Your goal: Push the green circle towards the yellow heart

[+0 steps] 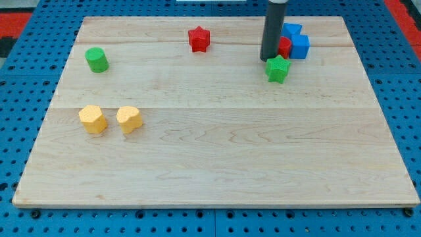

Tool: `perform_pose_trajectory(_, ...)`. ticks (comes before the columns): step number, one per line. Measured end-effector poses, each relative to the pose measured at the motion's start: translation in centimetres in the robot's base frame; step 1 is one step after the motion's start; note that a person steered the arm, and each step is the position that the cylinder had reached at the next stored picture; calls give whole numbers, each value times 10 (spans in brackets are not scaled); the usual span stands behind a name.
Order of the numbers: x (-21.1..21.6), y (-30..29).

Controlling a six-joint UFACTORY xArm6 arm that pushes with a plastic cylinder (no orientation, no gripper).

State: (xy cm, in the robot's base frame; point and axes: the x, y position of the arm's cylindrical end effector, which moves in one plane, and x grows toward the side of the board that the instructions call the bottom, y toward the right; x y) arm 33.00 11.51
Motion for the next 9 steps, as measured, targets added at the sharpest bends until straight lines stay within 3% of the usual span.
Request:
perform_pose_trajectory(1, 35, 0)
perform_pose_trajectory(2, 32, 9)
perform_pose_trajectory(3, 0, -85)
perform_pose_trajectory(4, -57, -194)
perform_pose_trajectory(5, -69, -317)
perform_pose_trajectory(7, -8, -325)
perform_pose_trajectory(8, 5, -341)
perform_pose_trajectory(9, 1, -394)
